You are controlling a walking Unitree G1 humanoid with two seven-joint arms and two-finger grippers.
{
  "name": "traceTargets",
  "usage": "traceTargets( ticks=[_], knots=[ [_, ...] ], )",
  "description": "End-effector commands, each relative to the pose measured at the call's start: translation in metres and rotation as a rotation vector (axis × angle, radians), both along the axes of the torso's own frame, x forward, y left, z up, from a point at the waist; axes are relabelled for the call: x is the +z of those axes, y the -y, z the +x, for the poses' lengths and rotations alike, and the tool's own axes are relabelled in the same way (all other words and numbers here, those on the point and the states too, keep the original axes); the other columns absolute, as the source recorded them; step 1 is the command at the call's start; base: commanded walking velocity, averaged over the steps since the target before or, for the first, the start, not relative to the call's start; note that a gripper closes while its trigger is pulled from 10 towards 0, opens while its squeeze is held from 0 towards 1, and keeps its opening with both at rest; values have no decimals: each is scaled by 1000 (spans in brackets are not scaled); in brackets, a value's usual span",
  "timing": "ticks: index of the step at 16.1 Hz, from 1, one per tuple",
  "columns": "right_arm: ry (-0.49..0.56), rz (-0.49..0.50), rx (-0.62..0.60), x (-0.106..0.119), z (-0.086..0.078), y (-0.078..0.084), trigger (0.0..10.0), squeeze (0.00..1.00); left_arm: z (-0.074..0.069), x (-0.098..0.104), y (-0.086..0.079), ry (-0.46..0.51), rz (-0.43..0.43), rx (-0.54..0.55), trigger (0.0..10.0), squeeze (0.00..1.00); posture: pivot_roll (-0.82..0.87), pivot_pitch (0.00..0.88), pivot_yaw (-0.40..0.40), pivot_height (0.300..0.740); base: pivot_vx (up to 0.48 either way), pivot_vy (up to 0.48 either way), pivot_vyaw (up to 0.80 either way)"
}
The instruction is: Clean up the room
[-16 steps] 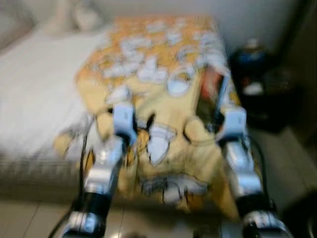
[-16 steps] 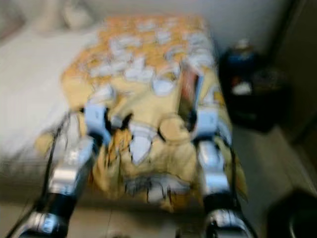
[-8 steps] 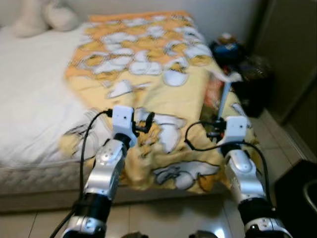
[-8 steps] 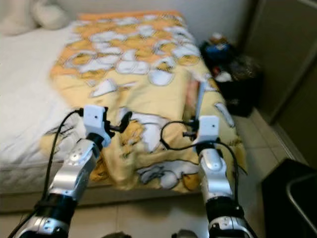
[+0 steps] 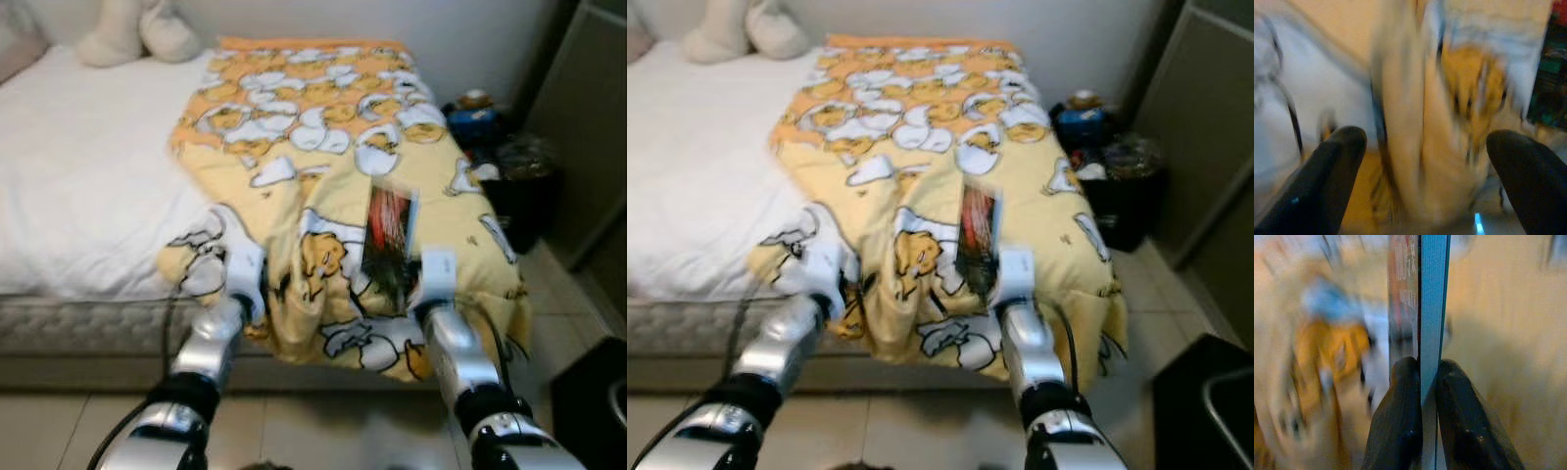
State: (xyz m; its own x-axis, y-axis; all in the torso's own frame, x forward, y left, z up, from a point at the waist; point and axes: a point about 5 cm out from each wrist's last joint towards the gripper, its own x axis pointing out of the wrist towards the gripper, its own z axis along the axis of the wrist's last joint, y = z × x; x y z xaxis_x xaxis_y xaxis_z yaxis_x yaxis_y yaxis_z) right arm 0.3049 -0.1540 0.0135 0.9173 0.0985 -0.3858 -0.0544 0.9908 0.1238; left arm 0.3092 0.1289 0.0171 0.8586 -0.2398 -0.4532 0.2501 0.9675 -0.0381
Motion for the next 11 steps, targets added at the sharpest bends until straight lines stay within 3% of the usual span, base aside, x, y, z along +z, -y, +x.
traceTargets(
  ticks=[1,4,5,6,9,10,11],
  knots=[
    [-95,-32,-24,-13,-7,7,0,0,-22,-31,0,-191,27,16,10000,0,-122,0,59,740,0,0,0],
    [-263,-76,-27,-35,-24,9,0,0,-54,-60,2,-342,203,-128,10000,0,-162,0,71,740,0,0,0],
    [-339,-86,-27,-45,-35,8,0,0,-65,-69,2,-374,318,-253,10000,0,-170,0,74,740,0,0,0],
    [-422,-58,-64,-56,-46,9,0,0,-74,-76,-4,-419,386,-280,10000,0,-172,0,72,740,0,0,0],
    [-536,-30,-85,-70,-65,5,0,0,-87,-85,-15,-482,381,-215,10000,0,-187,0,66,740,0,0,0],
    [-562,1,-83,-73,-69,1,0,0,-88,-85,-19,-477,362,-157,10000,0,-187,0,63,740,0,0,0],
    [-586,18,-84,-76,-74,-1,0,0,-83,-82,-23,-459,287,-36,10000,0,-193,0,65,740,0,0,0]
  ],
)
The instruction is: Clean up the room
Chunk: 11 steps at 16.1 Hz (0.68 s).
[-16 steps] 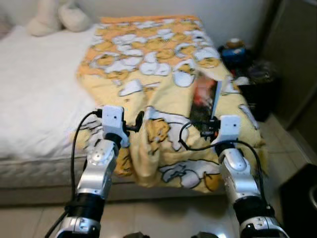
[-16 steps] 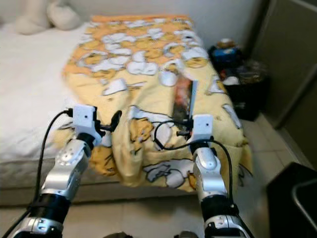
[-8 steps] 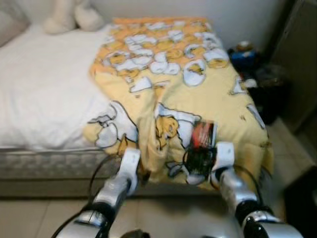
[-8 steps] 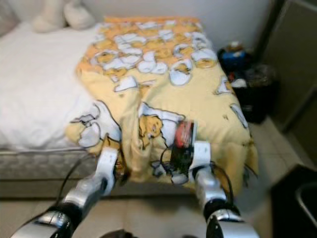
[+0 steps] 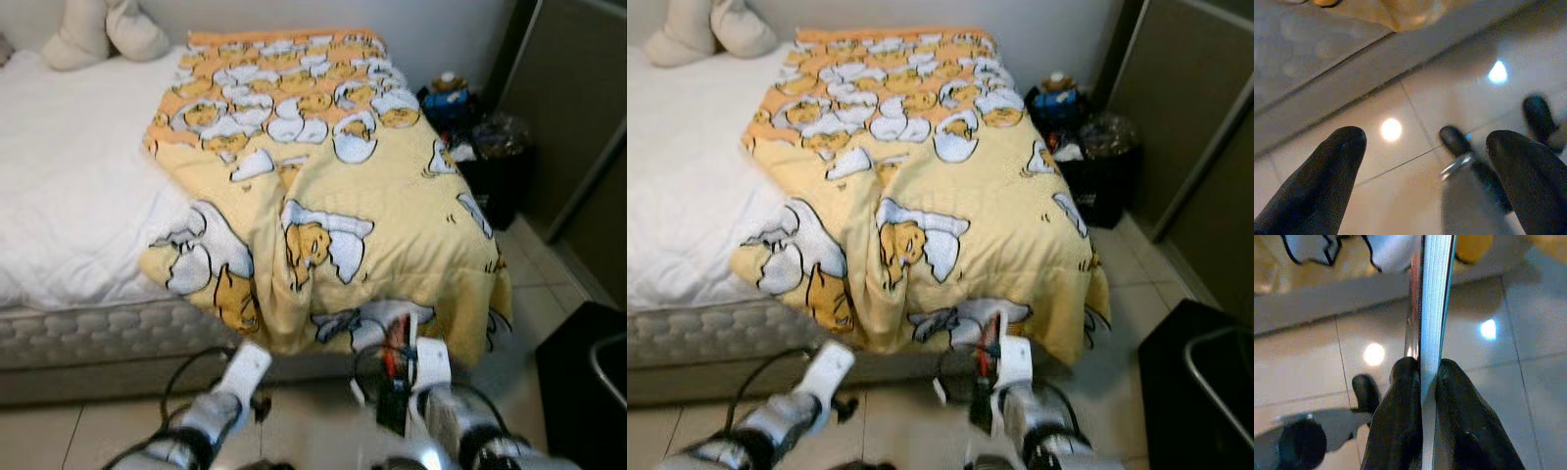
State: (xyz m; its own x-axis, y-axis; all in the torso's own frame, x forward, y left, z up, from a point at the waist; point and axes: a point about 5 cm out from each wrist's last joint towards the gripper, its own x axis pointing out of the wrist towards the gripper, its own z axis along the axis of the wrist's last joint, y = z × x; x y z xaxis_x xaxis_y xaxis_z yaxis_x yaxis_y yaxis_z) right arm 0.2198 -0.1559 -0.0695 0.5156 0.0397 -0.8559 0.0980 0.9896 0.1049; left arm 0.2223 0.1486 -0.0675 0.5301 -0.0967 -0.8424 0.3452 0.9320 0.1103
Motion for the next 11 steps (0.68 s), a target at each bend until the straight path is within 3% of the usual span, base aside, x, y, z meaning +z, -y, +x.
traceTargets(
  ticks=[1,6,11],
  knots=[
    [30,21,-40,5,8,-2,0,0,4,2,-3,13,-52,112,10000,0,-198,0,70,740,0,0,0],
    [12,-3,-37,2,3,7,0,0,1,1,-4,17,-227,436,10000,0,-208,0,63,740,0,0,0],
    [22,-21,15,3,4,9,0,0,-11,-6,-9,-9,-191,429,10000,0,-178,0,46,740,0,0,0]
  ],
)
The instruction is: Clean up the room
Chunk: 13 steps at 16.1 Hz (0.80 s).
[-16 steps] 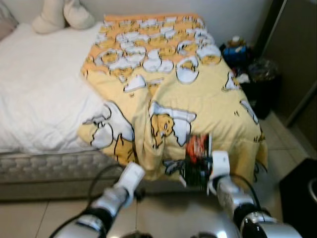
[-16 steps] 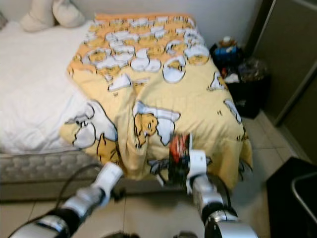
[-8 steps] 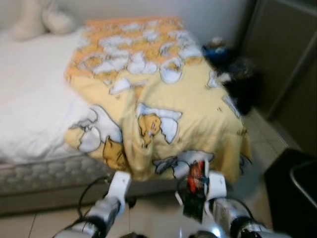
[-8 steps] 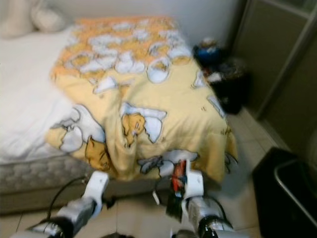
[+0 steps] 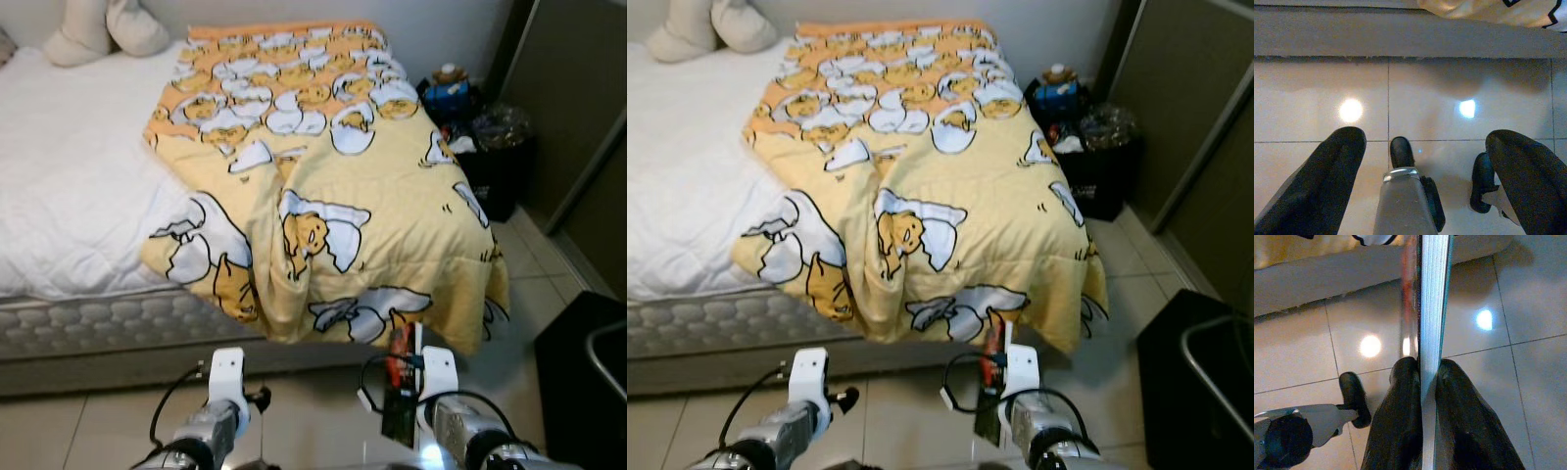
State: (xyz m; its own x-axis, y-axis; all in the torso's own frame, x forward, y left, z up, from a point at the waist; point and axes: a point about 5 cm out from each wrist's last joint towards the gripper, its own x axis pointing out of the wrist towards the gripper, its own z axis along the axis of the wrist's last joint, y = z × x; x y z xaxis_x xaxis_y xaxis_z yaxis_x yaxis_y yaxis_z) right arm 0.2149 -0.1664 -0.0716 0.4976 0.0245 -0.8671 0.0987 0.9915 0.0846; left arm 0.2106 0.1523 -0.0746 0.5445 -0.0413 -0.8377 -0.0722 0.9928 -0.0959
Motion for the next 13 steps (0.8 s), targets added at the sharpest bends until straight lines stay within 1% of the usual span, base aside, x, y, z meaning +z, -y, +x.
traceTargets(
  ticks=[1,2,3,5,6,7,9,10,11,12,13],
  knots=[
    [50,6,35,5,9,-3,0,0,-2,-1,-6,0,15,21,10000,0,-164,0,33,740,0,0,0],
    [61,11,58,6,10,-6,0,0,-3,-1,-7,1,6,41,10000,0,-162,0,31,740,0,0,0],
    [62,9,94,6,11,-10,0,0,-4,-2,-8,0,7,39,10000,0,-161,0,31,740,0,0,0],
    [59,7,112,6,11,-12,0,0,-4,-2,-9,-4,11,31,10000,0,-160,0,27,740,0,0,0],
    [62,15,95,7,12,-14,0,0,-3,-1,-15,-16,26,44,10000,0,-146,0,19,740,0,0,0],
    [62,16,91,7,13,-14,0,0,-3,-1,-17,-23,36,48,10000,0,-146,0,19,740,0,0,0],
    [51,21,55,7,12,-11,0,0,-4,-1,-23,-29,43,74,10000,0,-145,0,19,740,0,0,0],
    [49,21,48,7,12,-9,0,0,-5,-2,-23,-33,34,97,10000,0,-145,0,19,740,0,0,0],
    [49,21,48,7,12,-9,0,0,-5,-2,-23,-33,34,97,10000,0,-145,0,19,740,0,0,0],
    [48,18,50,7,11,-9,0,0,-7,-2,-23,-35,23,116,10000,0,-145,0,17,740,0,0,0],
    [47,7,90,6,11,-8,0,0,-16,-8,-20,-55,14,101,10000,0,-145,0,15,740,0,0,0]
  ],
)
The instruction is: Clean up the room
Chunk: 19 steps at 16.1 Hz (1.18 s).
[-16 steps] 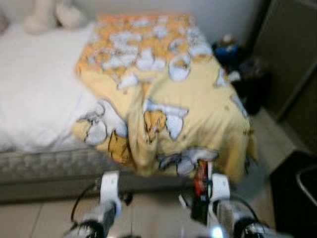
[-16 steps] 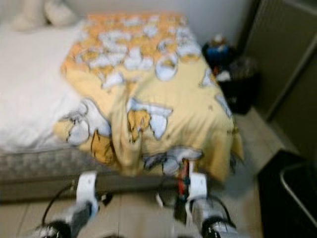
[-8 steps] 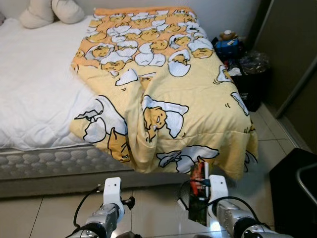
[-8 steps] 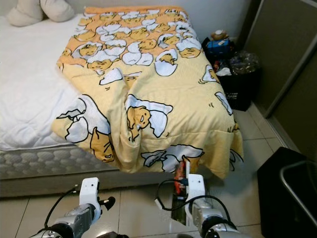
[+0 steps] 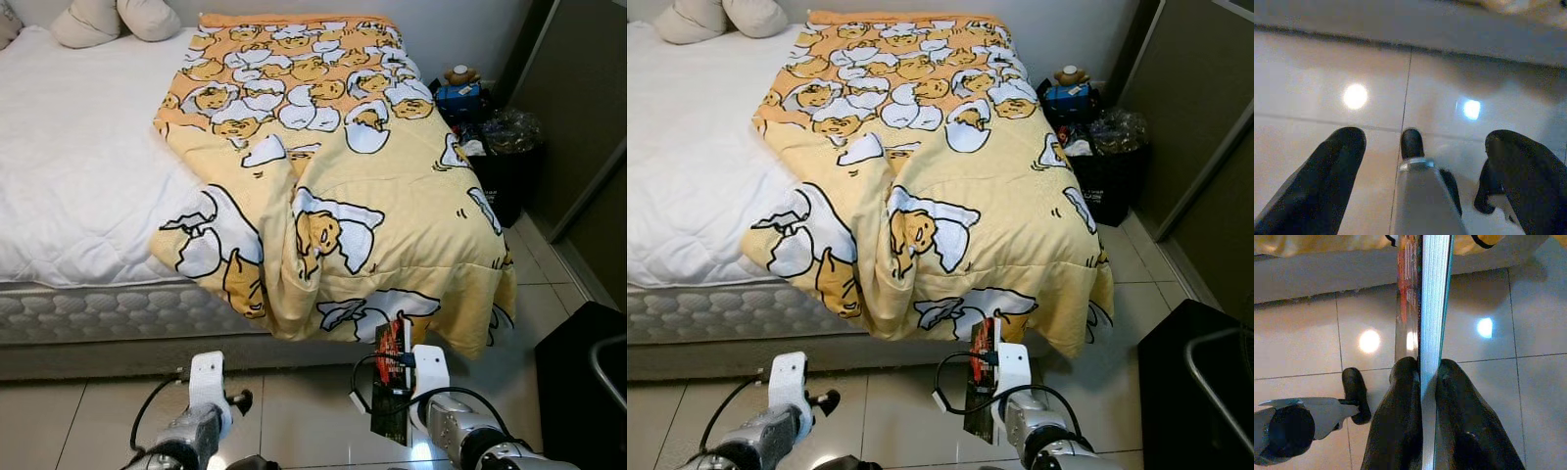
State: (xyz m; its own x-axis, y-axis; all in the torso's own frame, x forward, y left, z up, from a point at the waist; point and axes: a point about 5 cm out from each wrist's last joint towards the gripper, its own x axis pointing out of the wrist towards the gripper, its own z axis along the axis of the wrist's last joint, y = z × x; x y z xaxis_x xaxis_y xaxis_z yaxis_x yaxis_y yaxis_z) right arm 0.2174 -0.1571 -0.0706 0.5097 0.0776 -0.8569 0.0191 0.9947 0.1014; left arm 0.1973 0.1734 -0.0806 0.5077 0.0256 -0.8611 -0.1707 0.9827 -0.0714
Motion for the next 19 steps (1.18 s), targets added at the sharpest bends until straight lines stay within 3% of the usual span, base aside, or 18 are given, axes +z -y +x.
traceTargets(
  ticks=[1,8,13,19],
  knots=[
    [29,-11,34,5,8,2,0,0,-10,-5,4,-27,-8,-13,10000,0,-141,0,6,740,0,0,0],
    [26,-19,27,5,7,6,0,0,-17,-8,1,-38,22,-45,10000,0,-105,0,-13,740,0,0,0],
    [26,3,35,4,7,-1,0,0,-10,-5,0,-15,29,-76,10000,0,-94,0,-14,740,0,0,0],
    [29,-1,36,5,8,1,0,0,-4,-1,-8,-4,85,-117,10000,0,-98,0,-13,740,0,0,0]
  ],
)
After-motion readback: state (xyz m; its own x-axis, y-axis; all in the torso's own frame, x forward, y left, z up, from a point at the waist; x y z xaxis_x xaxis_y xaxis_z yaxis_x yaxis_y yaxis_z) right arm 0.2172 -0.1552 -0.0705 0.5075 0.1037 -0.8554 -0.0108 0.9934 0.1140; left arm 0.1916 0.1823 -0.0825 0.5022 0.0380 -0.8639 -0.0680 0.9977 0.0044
